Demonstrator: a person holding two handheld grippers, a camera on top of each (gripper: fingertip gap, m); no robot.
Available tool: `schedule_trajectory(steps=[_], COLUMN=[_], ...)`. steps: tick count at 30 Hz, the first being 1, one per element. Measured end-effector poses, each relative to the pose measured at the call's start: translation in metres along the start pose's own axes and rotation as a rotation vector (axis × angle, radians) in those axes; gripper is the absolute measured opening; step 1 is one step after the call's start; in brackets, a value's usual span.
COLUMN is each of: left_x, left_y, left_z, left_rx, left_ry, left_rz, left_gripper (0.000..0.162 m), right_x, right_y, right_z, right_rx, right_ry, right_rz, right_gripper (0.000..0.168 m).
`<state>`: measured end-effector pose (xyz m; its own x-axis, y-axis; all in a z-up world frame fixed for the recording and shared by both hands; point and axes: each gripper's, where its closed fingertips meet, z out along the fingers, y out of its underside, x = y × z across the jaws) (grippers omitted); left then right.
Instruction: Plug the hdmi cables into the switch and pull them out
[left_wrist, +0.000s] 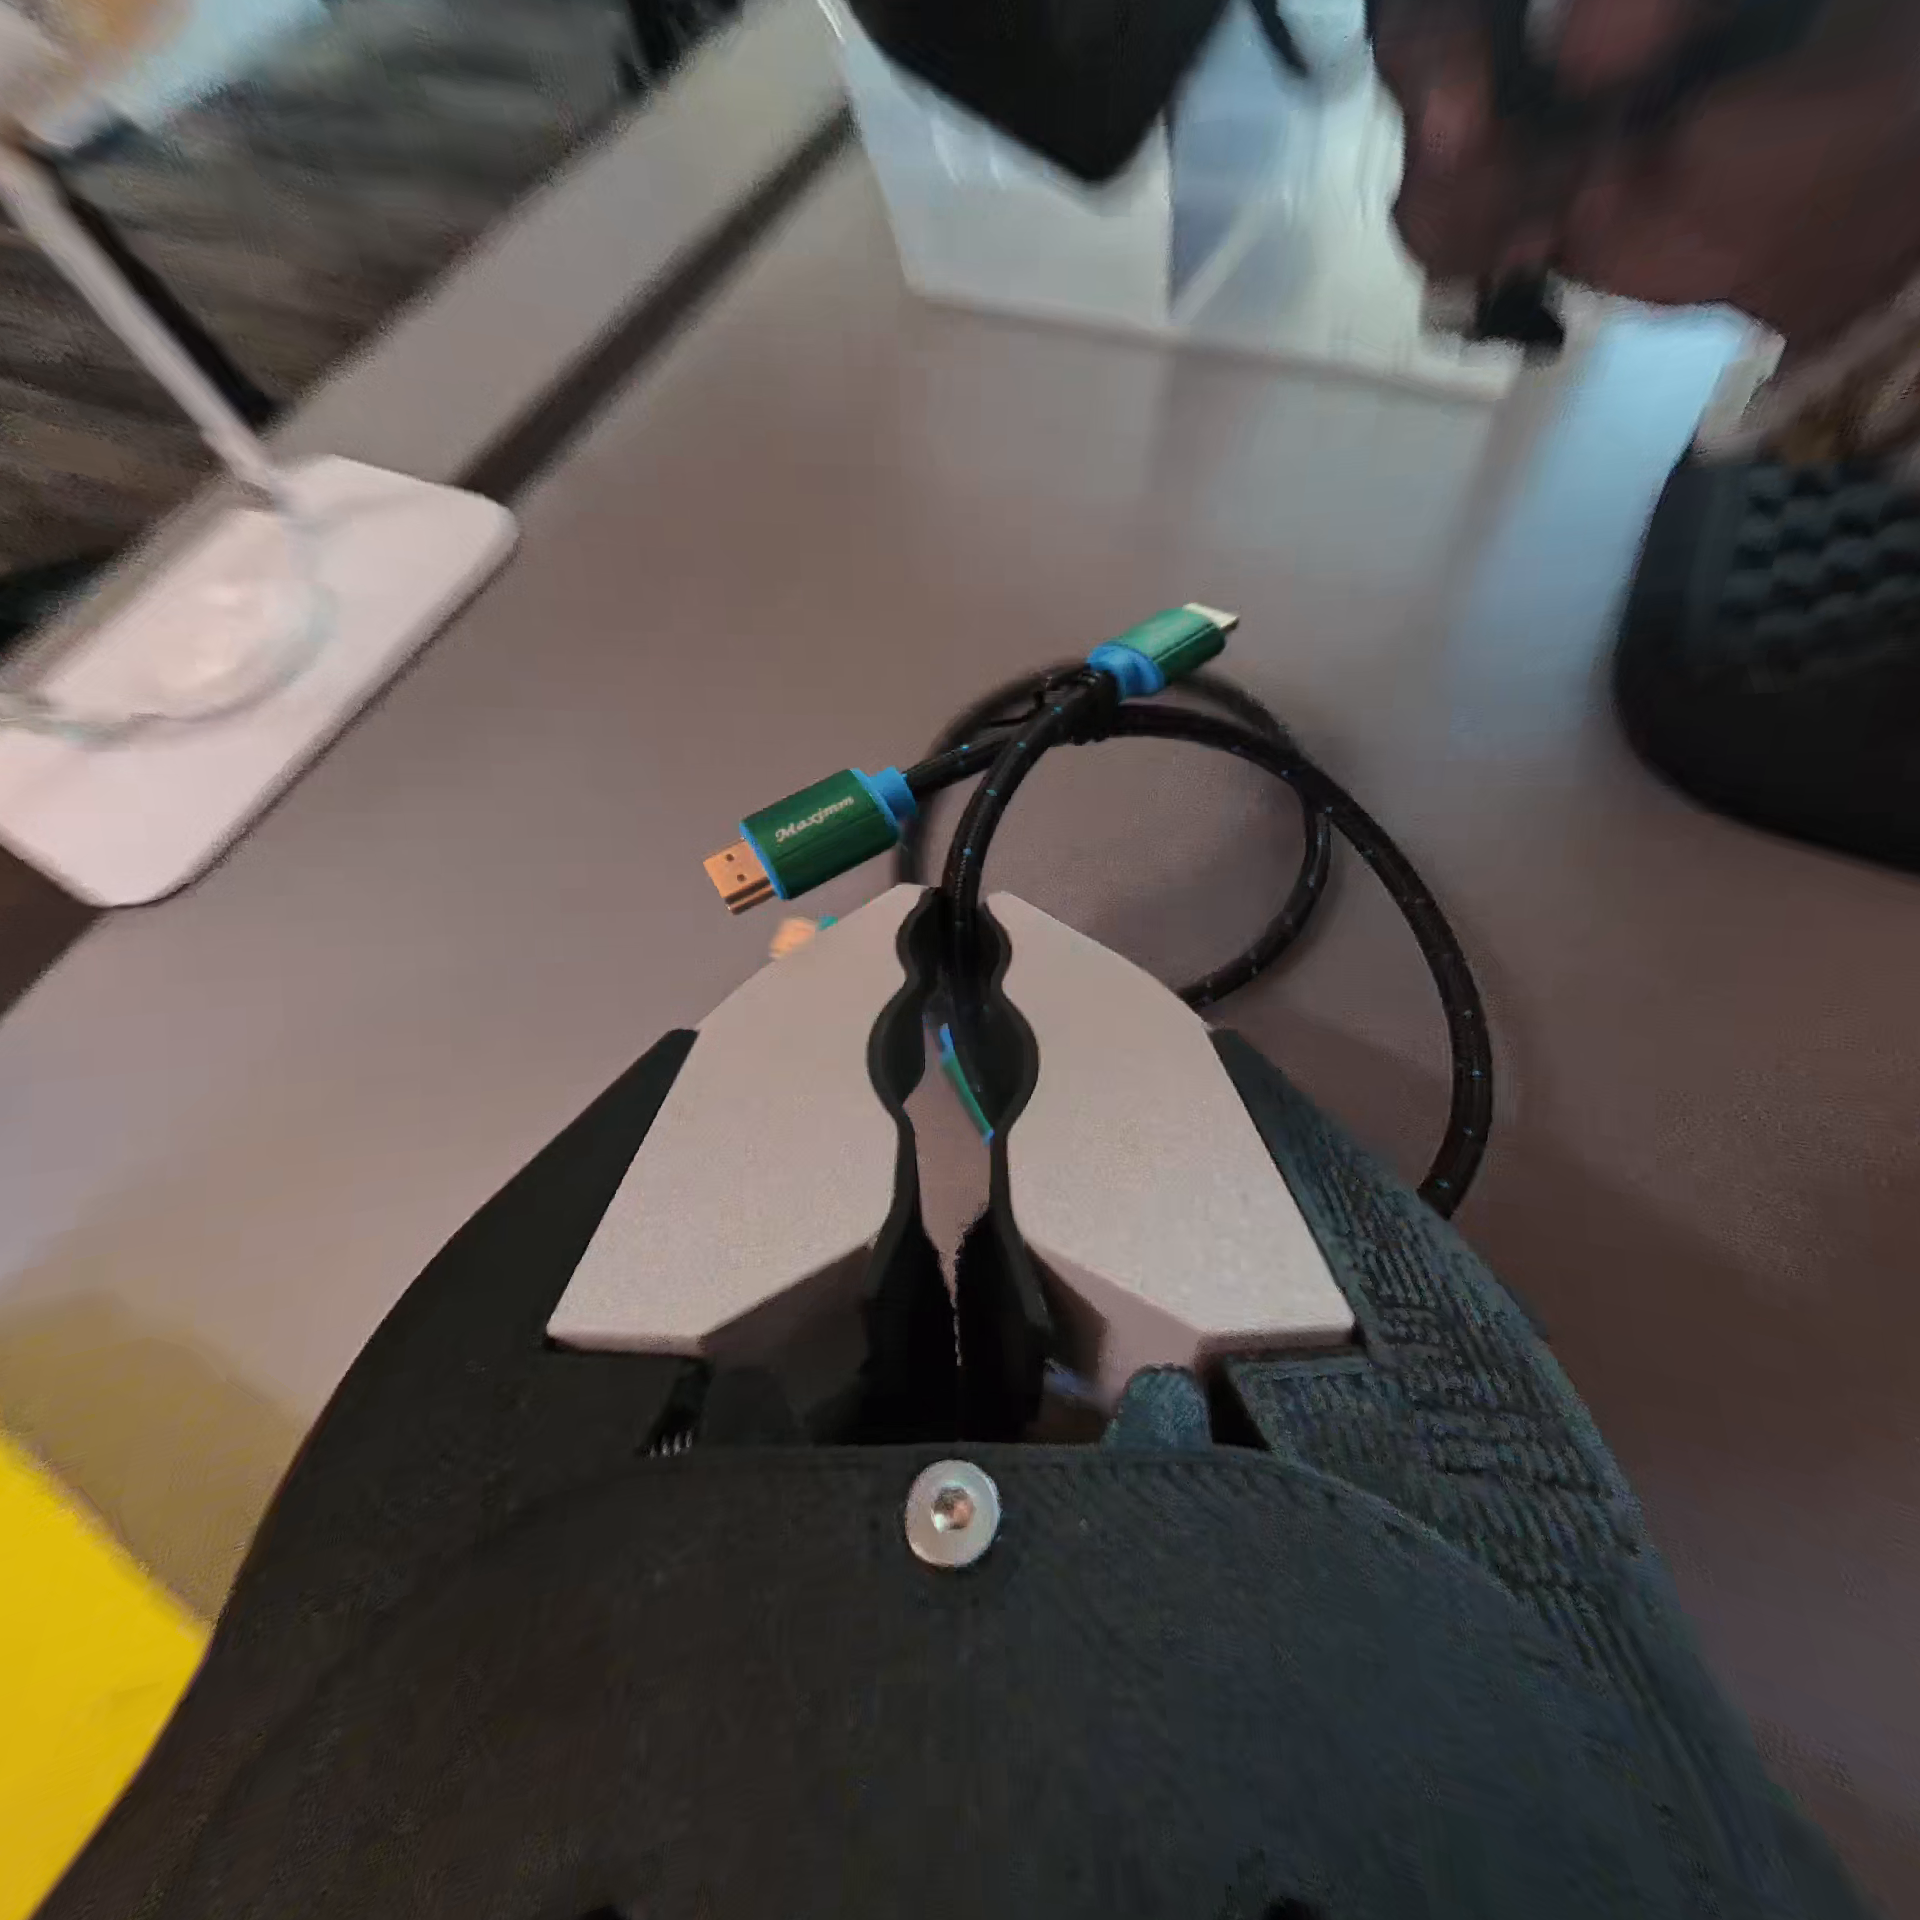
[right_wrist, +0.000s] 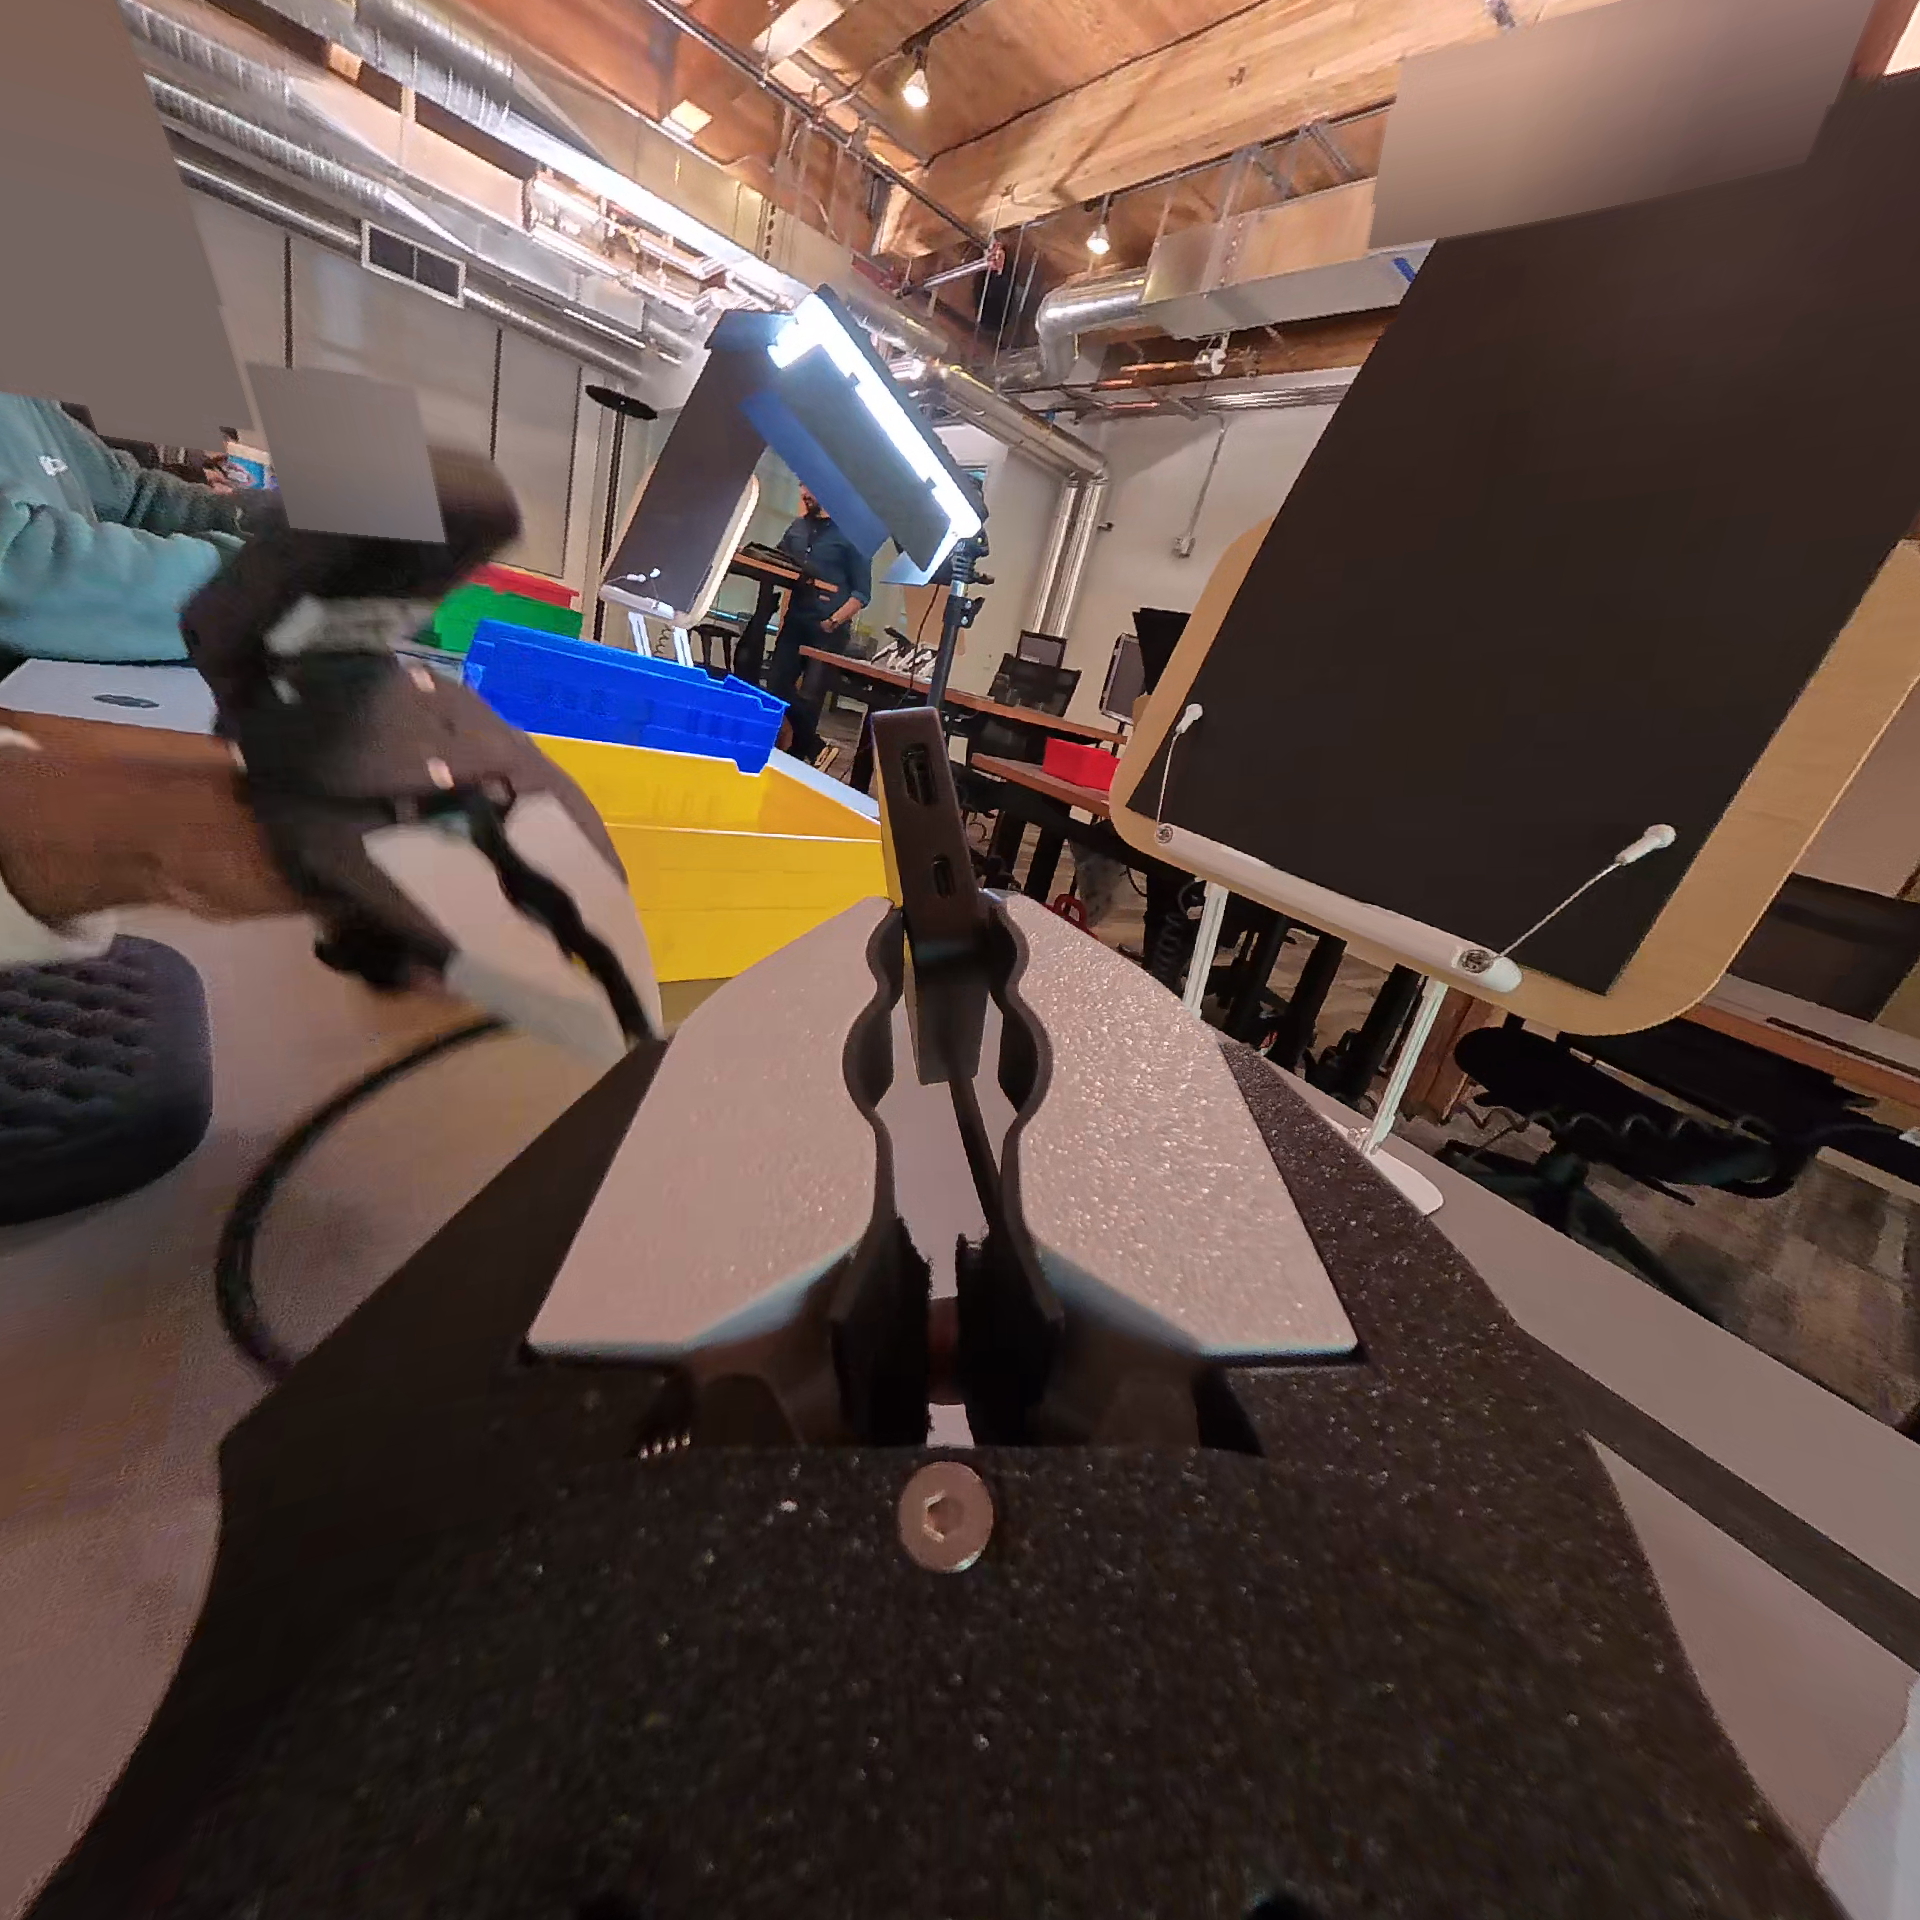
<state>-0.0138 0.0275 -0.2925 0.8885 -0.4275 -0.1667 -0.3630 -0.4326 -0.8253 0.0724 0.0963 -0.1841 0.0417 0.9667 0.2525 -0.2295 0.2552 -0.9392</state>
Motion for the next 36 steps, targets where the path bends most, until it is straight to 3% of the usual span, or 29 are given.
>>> schedule_trajectory(steps=[1,5,8,10,17,20,23,25,27,29,31,33,36], left_x=[-0.009,-0.075,-0.142,-0.172,-0.221,-0.215,-0.215,-0.210,-0.186,-0.131,-0.067,-0.018,0.021], left_y=[-0.011,-0.033,0.006,0.039,0.133,0.154,0.150,0.120,0.062,-0.007,-0.049,-0.060,-0.057], left_z=[-0.022,-0.125,-0.195,-0.222,-0.225,-0.203,-0.213,-0.220,-0.208,-0.181,-0.148,-0.109,-0.058], left_rx=[0.056,0.196,0.073,0.023,-0.138,-0.168,-0.147,-0.019,0.225,0.482,0.604,0.567,0.489], left_ry=[-0.036,-0.328,-0.669,-0.780,-0.871,-0.784,-0.869,-0.895,-0.758,-0.461,-0.169,0.020,0.121], left_rz=[-0.028,-0.119,-0.188,-0.277,-0.461,-0.520,-0.480,-0.424,-0.324,-0.182,-0.061,0.029,0.134], left_gripper=[0.007,0.006,0.006,0.006,0.007,0.009,0.047,0.057,0.060,0.060,0.060,0.060,0.059], right_x=[0.000,-0.004,-0.010,-0.015,-0.018,-0.020,-0.023,-0.027,-0.035,-0.046,-0.059,-0.071,-0.084], right_y=[0.000,0.000,-0.003,-0.005,0.000,0.003,0.011,0.016,0.021,0.027,0.032,0.032,0.027], right_z=[0.000,0.002,0.004,0.005,0.008,0.009,0.011,0.012,0.015,0.017,0.018,0.019,0.017], right_rx=[0.001,-0.007,-0.002,0.006,-0.024,-0.034,-0.067,-0.090,-0.113,-0.139,-0.157,-0.152,-0.122], right_ry=[0.000,-0.017,-0.040,-0.055,-0.069,-0.085,-0.110,-0.136,-0.188,-0.253,-0.327,-0.396,-0.477], right_rz=[-0.001,-0.002,-0.009,-0.016,-0.029,-0.021,0.003,0.013,0.037,0.070,0.104,0.128,0.156], right_gripper=[0.015,0.015,0.015,0.015,0.015,0.015,0.015,0.015,0.015,0.015,0.015,0.015,0.015])
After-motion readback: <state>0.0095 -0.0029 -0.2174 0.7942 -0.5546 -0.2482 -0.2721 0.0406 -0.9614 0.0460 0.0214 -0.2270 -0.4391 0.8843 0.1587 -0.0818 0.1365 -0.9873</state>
